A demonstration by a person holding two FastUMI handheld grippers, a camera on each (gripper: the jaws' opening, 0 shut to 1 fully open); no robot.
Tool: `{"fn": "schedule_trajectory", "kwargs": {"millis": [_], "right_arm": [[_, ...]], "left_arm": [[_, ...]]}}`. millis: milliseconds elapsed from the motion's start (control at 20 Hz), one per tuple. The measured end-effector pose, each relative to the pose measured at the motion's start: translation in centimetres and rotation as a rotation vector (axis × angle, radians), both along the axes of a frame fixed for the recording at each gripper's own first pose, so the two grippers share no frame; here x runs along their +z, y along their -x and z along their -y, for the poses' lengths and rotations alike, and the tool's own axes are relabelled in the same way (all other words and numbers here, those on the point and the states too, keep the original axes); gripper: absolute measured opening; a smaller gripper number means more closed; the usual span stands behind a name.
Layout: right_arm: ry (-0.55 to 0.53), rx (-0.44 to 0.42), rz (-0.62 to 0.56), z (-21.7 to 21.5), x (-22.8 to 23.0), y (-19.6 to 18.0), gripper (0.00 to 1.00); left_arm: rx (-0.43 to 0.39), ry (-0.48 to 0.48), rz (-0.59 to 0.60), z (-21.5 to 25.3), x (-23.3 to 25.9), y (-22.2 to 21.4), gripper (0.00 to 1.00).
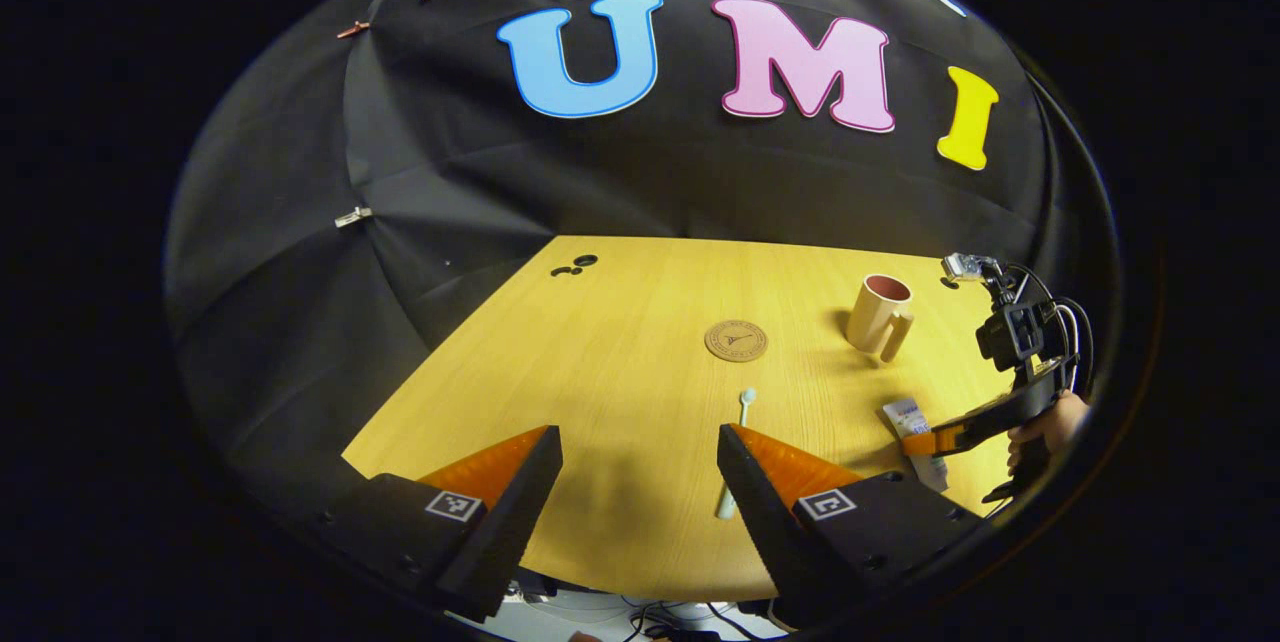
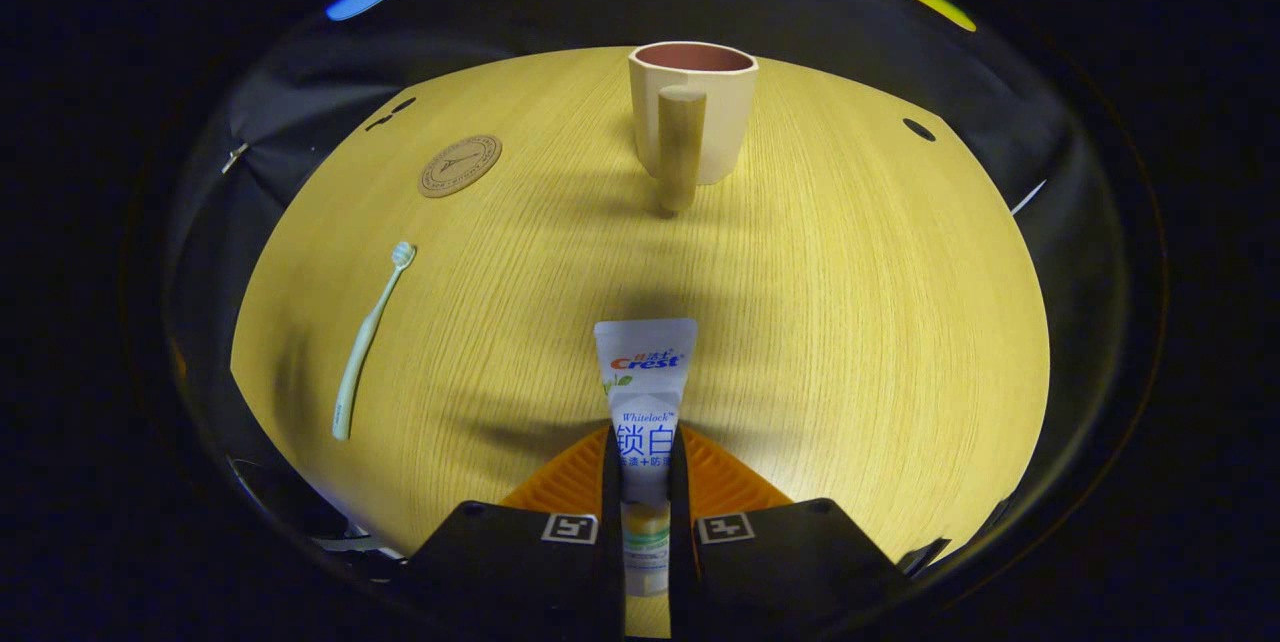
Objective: Put the toothbrush and toothpaste on the desktop into the cup, then pick up the cup and place it on the coaster on the desktop.
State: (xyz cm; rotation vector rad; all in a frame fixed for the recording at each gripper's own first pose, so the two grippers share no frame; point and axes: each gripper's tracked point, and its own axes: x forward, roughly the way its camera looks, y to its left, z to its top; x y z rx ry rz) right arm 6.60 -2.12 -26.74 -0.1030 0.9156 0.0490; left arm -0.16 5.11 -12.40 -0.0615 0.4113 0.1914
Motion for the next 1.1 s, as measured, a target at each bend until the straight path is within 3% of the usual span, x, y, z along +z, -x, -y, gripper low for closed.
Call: {"fn": "schedule_trajectory", "kwargs": {"millis": [250,450,700,1100], "right_arm": [[-0.056,-0.024,0.078,1.2,4.1,2.1,0.21],[-0.092,-0.042,0.141,2.4,6.5,4.7,0.21],[-0.137,-0.056,0.116,3.5,6.2,8.2,0.21],[-0.161,-0.077,0.088,5.8,5.7,11.1,0.21]], "left_arm": [[-0.136,0.068,-0.099,2.0,-3.0,-2.7,0.99],[-0.194,0.082,-0.181,3.1,-5.8,-5.9,0.97],[-0.204,0.139,-0.267,5.0,-9.1,-9.5,0.96],[-0.249,0.121,-0.43,6.9,-13.8,-11.5,0.87]]}}
